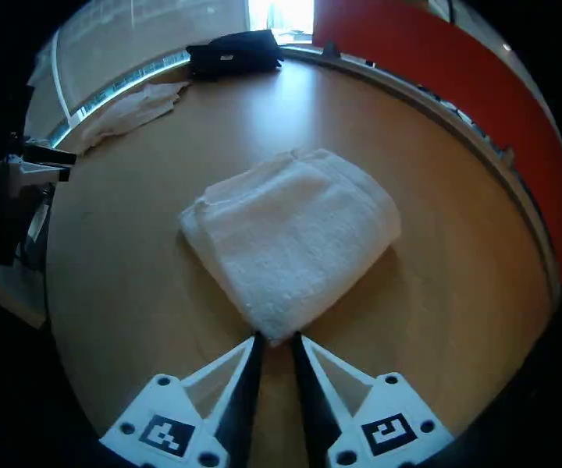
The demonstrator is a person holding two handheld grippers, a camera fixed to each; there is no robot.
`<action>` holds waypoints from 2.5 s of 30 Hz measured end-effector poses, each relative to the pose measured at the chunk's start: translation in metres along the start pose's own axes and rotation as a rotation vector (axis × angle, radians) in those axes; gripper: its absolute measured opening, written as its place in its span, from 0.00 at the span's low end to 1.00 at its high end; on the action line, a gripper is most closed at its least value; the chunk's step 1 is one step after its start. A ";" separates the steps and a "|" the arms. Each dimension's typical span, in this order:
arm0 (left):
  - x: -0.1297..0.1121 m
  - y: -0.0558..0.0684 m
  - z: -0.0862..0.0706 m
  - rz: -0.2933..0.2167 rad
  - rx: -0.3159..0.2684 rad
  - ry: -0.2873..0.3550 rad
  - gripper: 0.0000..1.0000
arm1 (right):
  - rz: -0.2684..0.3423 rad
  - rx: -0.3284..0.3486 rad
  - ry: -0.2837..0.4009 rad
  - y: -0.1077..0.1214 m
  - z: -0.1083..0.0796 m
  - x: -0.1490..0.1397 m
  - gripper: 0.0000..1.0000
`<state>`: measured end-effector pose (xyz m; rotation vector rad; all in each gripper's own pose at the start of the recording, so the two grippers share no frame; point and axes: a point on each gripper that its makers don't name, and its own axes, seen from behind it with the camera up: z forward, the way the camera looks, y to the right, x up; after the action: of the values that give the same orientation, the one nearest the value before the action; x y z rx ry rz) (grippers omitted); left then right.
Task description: Fold towel
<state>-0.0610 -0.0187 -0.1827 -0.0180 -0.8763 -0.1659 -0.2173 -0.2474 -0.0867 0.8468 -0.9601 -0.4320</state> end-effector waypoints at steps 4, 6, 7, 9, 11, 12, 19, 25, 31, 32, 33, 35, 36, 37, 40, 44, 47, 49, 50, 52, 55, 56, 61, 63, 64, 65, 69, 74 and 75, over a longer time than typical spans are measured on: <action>0.001 0.000 0.000 0.001 0.000 0.002 0.99 | 0.007 0.001 0.000 0.001 0.000 0.000 0.08; 0.001 0.000 0.000 0.002 0.000 0.002 0.99 | 0.006 -0.002 0.002 0.001 0.000 0.000 0.06; 0.001 -0.001 0.000 0.002 -0.001 0.002 0.99 | 0.002 -0.003 0.003 0.001 0.000 0.001 0.05; 0.001 -0.001 0.000 0.004 -0.001 0.001 0.99 | -0.004 -0.005 0.005 0.001 0.000 0.002 0.05; 0.001 0.000 0.000 0.005 -0.002 0.001 0.99 | -0.011 -0.009 0.007 0.001 -0.001 0.003 0.05; 0.001 0.000 0.000 0.006 -0.003 0.002 0.99 | -0.013 -0.011 0.009 0.001 -0.002 0.004 0.04; 0.005 0.003 0.002 0.010 -0.012 0.008 0.99 | -0.031 -0.032 0.056 0.007 -0.015 0.026 0.04; 0.013 0.007 0.001 0.020 -0.022 0.023 0.99 | -0.057 -0.068 0.121 0.019 -0.038 0.064 0.04; 0.024 0.011 0.001 0.030 -0.033 0.042 0.99 | -0.093 -0.105 0.192 0.031 -0.070 0.109 0.04; 0.025 0.012 0.001 0.031 -0.036 0.044 0.99 | -0.101 -0.112 0.203 0.033 -0.076 0.116 0.04; 0.027 0.012 0.001 0.032 -0.038 0.047 0.99 | -0.108 -0.118 0.212 0.034 -0.082 0.122 0.04; 0.029 0.014 0.001 0.035 -0.043 0.052 0.99 | -0.126 -0.133 0.228 0.037 -0.094 0.133 0.04; 0.030 0.015 0.001 0.037 -0.045 0.054 0.99 | -0.134 -0.139 0.234 0.038 -0.099 0.138 0.04; 0.031 0.016 0.001 0.039 -0.047 0.055 0.99 | -0.141 -0.146 0.239 0.039 -0.104 0.141 0.04; 0.034 0.018 0.001 0.044 -0.053 0.060 0.99 | -0.159 -0.160 0.251 0.043 -0.117 0.150 0.04; 0.038 0.023 0.001 0.048 -0.064 0.065 0.99 | -0.161 -0.169 0.262 0.047 -0.129 0.155 0.04; 0.040 0.025 0.002 0.052 -0.069 0.068 0.99 | -0.153 -0.174 0.266 0.052 -0.135 0.155 0.04; 0.042 0.027 0.002 0.054 -0.072 0.069 0.99 | -0.151 -0.179 0.267 0.056 -0.139 0.154 0.04; 0.042 0.028 0.002 0.055 -0.073 0.070 0.99 | -0.150 -0.182 0.268 0.057 -0.141 0.154 0.04; 0.043 0.029 0.002 0.057 -0.076 0.070 0.99 | -0.148 -0.187 0.270 0.061 -0.144 0.153 0.04; 0.044 0.031 0.003 0.061 -0.079 0.070 0.99 | -0.146 -0.193 0.272 0.066 -0.148 0.152 0.04; 0.044 0.032 0.003 0.062 -0.080 0.070 0.99 | -0.145 -0.194 0.273 0.067 -0.149 0.152 0.04; 0.046 0.034 0.004 0.068 -0.081 0.070 0.99 | -0.140 -0.200 0.275 0.075 -0.155 0.148 0.04; 0.047 0.035 0.005 0.070 -0.082 0.070 0.99 | -0.136 -0.203 0.275 0.079 -0.158 0.146 0.04; 0.047 0.035 0.005 0.071 -0.082 0.070 0.99 | -0.133 -0.205 0.274 0.082 -0.159 0.144 0.04; 0.047 0.036 0.005 0.073 -0.081 0.070 0.99 | -0.129 -0.207 0.274 0.084 -0.161 0.143 0.04; 0.048 0.037 0.006 0.078 -0.080 0.069 0.99 | -0.114 -0.218 0.272 0.098 -0.168 0.136 0.04; 0.048 0.039 0.007 0.082 -0.081 0.066 0.99 | -0.097 -0.242 0.266 0.120 -0.180 0.124 0.04; 0.048 0.040 0.008 0.083 -0.081 0.066 0.99 | -0.093 -0.248 0.264 0.124 -0.183 0.122 0.04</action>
<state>-0.0306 0.0148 -0.1391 -0.1242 -0.8012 -0.1236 -0.0027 -0.1724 0.0224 0.7036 -0.6104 -0.4941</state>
